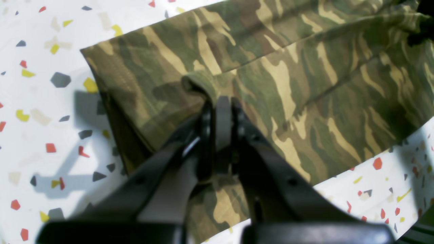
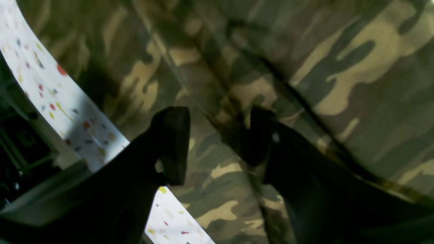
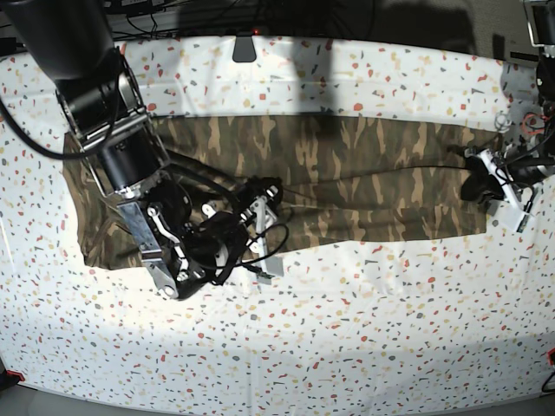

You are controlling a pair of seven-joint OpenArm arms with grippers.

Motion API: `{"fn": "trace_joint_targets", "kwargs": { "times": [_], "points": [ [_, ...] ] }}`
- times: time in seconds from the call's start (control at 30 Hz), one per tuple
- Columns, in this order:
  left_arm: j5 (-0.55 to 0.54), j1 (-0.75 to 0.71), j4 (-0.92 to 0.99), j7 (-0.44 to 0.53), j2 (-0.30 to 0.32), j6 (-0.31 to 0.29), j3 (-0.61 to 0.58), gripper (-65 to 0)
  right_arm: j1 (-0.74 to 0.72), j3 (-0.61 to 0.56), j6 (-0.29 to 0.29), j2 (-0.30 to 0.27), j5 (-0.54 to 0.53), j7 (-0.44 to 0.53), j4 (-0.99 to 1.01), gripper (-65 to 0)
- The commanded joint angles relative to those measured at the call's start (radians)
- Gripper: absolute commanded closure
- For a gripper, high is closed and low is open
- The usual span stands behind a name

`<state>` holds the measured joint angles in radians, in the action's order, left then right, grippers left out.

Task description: Fold the T-shirt properly

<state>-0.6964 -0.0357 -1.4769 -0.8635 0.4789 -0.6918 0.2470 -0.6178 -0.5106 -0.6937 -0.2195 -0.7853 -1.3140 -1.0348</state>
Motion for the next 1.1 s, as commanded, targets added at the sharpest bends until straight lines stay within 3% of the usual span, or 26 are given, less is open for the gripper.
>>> {"fn": "trace_joint_targets", "kwargs": {
  "times": [0.0, 0.27, 0.4, 0.57, 0.77, 0.93, 1.07],
  "points": [
    [-0.018, 0.017, -0.016, 0.024, 0.019, -0.006, 0.007, -2.7, -0.035, 0.006, -0.004, -0.003, -0.011, 0.003, -0.014, -29.7],
    [0.079, 0.075, -0.016, 0.028, 0.021, -0.006, 0.008, -16.6, -0.035, 0.006, -0.004, -0.009, -0.064, 0.003, -0.014, -29.6],
    [0.113, 0.106, -0.016, 0.028, 0.021, -0.006, 0.008, -16.6, -0.035, 0.006, -0.004, -0.008, -0.074, 0.003, -0.014, -29.5],
    [0.082, 0.11, -0.016, 0.058, 0.02, -0.006, 0.007, -16.6, -0.024, -0.006, -0.004, -0.008, -0.166, 0.003, -0.014, -29.5],
    [0.03, 0.111, -0.016, 0.058, 0.02, -0.006, 0.007, -16.6, -0.013, -0.168, -0.004, -0.008, -0.193, 0.003, -0.014, -29.5],
    [0.031, 0.111, -0.016, 0.058, 0.02, -0.006, 0.008, -16.6, -0.013, -0.326, -0.004, -0.008, -0.356, 0.003, -0.021, -29.5],
    [0.03, 0.11, -0.016, 0.058, 0.02, -0.006, 0.007, -16.6, -0.013, -0.361, -0.004, -0.008, -0.492, 0.003, -0.061, -29.5]
  ]
}}
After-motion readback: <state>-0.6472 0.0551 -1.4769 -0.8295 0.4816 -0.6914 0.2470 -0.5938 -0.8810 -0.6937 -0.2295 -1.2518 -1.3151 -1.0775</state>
